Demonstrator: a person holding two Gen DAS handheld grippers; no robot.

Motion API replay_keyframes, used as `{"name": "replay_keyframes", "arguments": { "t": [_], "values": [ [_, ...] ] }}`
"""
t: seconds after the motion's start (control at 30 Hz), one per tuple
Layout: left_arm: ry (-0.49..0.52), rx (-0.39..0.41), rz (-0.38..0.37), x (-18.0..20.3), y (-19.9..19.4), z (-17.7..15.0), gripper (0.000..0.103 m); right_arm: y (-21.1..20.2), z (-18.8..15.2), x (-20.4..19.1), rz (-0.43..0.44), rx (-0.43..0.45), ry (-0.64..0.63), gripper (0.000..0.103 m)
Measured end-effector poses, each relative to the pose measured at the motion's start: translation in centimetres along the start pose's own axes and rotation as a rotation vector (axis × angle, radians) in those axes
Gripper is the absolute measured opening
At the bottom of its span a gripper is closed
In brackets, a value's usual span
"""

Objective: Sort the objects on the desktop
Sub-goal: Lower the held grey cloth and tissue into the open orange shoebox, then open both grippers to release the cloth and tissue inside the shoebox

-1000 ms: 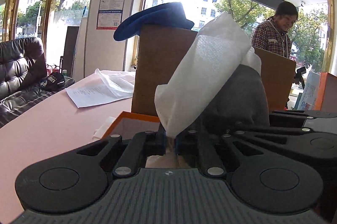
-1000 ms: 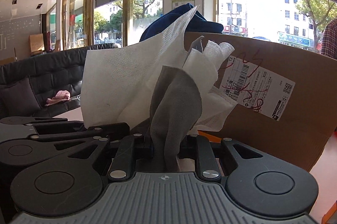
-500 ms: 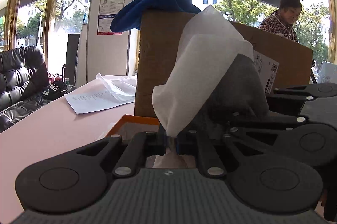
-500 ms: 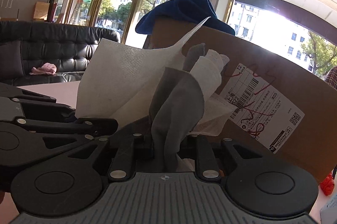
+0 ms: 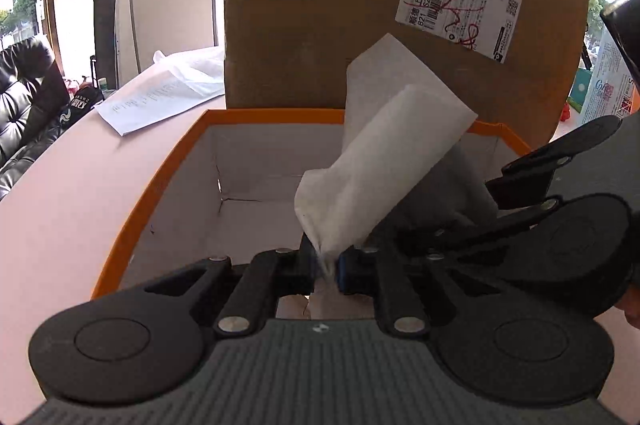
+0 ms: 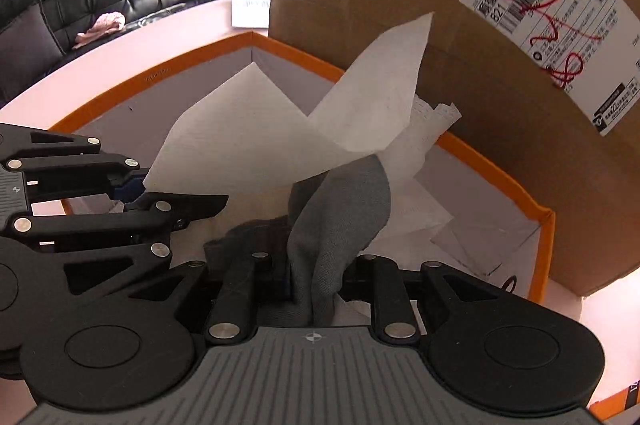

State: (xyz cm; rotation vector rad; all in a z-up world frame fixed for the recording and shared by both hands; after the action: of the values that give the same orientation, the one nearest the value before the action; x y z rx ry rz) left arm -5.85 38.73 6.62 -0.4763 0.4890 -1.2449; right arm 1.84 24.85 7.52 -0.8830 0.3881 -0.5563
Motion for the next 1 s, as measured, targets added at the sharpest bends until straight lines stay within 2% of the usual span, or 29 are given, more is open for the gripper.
{"name": "replay_keyframes", "arguments": {
  "t": [0.03,0.13,0.2,0.27,0.37,0.47,0.53,0.57,0.63,0.67,0.73,0.77,0.87,1.0],
  "values": [
    [-0.002,-0.010,0.002,-0.1,0.1,-0.1,0.014,0.3,-0.2,0.0,0.000,-0.028,0.014,0.017],
    [0.007,-0.013,0.041,-0.3,0.3,-0.2,0.029,0.8,-0.4,0.0,-0.002,-0.080,0.056,0.018],
    [0.005,0.023,0.080,-0.5,-0.1,-0.1,0.051,1.0,-0.4,0.1,-0.002,-0.110,0.083,0.018],
    [-0.021,0.074,0.104,-1.1,-0.8,0.2,0.068,1.1,-0.8,0.6,0.006,-0.146,0.114,0.018],
    [-0.075,0.147,0.112,-2.2,-2.3,0.7,0.078,1.2,-0.9,0.8,0.033,-0.205,0.144,0.020],
    [-0.071,0.172,0.065,-2.3,-3.1,0.9,0.079,1.1,-1.1,0.7,0.066,-0.261,0.155,0.020],
    [-0.036,0.151,0.021,-1.7,-2.8,0.7,0.078,1.0,-1.2,0.6,0.084,-0.284,0.165,0.020],
    [-0.025,0.138,0.004,-1.5,-2.7,0.6,0.073,0.9,-1.2,0.5,0.089,-0.286,0.172,0.020],
    [-0.037,0.089,-0.004,-1.5,-1.8,0.5,0.073,0.6,-1.2,0.6,0.083,-0.277,0.186,0.022],
    [-0.041,0.063,-0.005,-1.5,-1.3,0.3,0.073,0.4,-1.1,0.5,0.058,-0.273,0.183,0.028],
    [-0.041,0.025,0.001,-1.4,-0.3,0.0,0.073,0.0,-1.0,0.3,-0.005,-0.264,0.173,0.053],
    [-0.027,0.015,0.020,-1.1,0.4,-0.2,0.071,-0.2,-0.9,0.2,-0.049,-0.260,0.160,0.070],
    [0.013,0.015,0.070,-0.6,1.3,-0.8,0.060,-1.7,-0.8,-0.1,-0.027,-0.229,0.152,0.069],
    [0.018,0.009,0.116,-0.9,1.4,-0.9,0.060,-5.1,-0.1,-1.4,-0.020,-0.176,0.125,0.070]
  ]
}}
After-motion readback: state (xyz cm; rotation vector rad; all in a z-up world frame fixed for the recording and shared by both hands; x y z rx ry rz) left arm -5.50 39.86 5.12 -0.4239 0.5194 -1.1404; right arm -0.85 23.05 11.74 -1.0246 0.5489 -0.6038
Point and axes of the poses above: each gripper's, at about its wrist camera, not at the fingertips, and y roughly the way its jaws point, x to its right, z to its top, the point moved 2 cm from there along y, roughly the way its jaws point, and after that the axes turned 14 degrees about z, right-handed, at the moved point
